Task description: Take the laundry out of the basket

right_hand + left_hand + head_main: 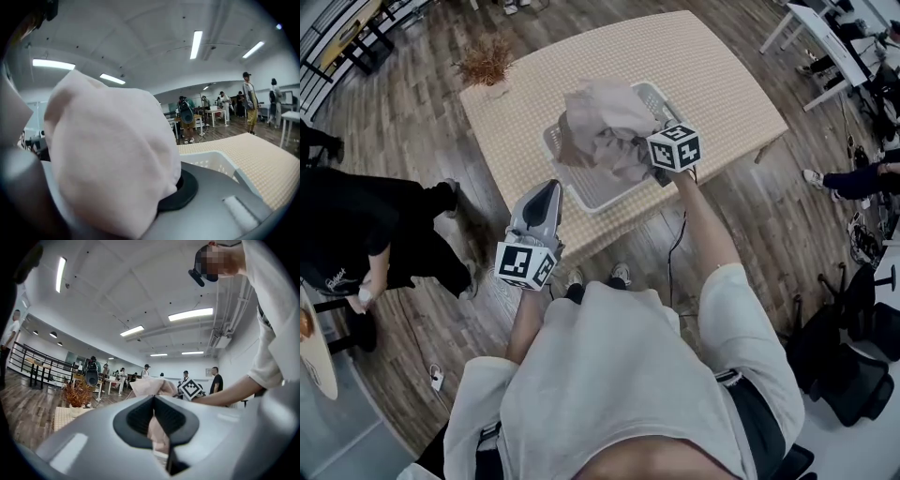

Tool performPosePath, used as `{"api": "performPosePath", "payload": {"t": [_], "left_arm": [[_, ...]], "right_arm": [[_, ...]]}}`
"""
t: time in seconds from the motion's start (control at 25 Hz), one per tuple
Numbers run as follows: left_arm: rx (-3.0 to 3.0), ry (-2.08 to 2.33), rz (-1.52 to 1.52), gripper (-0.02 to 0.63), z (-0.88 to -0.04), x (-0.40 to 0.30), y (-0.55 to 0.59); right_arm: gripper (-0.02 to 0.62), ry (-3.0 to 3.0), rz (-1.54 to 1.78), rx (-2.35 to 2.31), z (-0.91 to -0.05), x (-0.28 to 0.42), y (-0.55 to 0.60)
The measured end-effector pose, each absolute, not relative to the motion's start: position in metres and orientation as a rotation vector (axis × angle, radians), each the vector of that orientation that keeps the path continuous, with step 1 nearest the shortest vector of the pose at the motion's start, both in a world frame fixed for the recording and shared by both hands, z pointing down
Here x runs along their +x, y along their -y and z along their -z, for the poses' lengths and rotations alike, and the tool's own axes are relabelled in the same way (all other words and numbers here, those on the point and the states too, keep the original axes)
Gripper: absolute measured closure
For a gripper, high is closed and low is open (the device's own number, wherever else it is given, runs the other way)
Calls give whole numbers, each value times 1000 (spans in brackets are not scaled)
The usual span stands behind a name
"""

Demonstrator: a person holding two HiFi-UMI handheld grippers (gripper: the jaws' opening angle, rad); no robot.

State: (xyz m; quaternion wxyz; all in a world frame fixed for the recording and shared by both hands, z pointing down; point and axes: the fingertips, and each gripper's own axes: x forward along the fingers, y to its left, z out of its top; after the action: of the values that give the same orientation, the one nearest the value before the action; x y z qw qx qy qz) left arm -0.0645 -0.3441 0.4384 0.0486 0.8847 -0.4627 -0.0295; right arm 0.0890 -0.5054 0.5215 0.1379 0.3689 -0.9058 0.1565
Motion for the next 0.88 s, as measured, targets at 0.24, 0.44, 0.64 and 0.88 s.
{"api": "performPosePath", "payload": {"t": [0.24, 0.44, 0.64, 0.88], "left_arm": [[2726, 1389, 82, 595, -437, -38, 333], [2734, 1391, 72, 595, -431, -32, 333], [2740, 1412, 70, 595, -426, -22, 322], [2724, 1455, 62, 595, -426, -11, 299]], "right_arm": [[506, 2770, -643, 1265, -505, 128, 495], [506, 2755, -575, 1282, -497, 131, 491], [506, 2835, -471, 1269, -457, 130, 482], [506, 2909, -368, 1260, -411, 128, 461]]}}
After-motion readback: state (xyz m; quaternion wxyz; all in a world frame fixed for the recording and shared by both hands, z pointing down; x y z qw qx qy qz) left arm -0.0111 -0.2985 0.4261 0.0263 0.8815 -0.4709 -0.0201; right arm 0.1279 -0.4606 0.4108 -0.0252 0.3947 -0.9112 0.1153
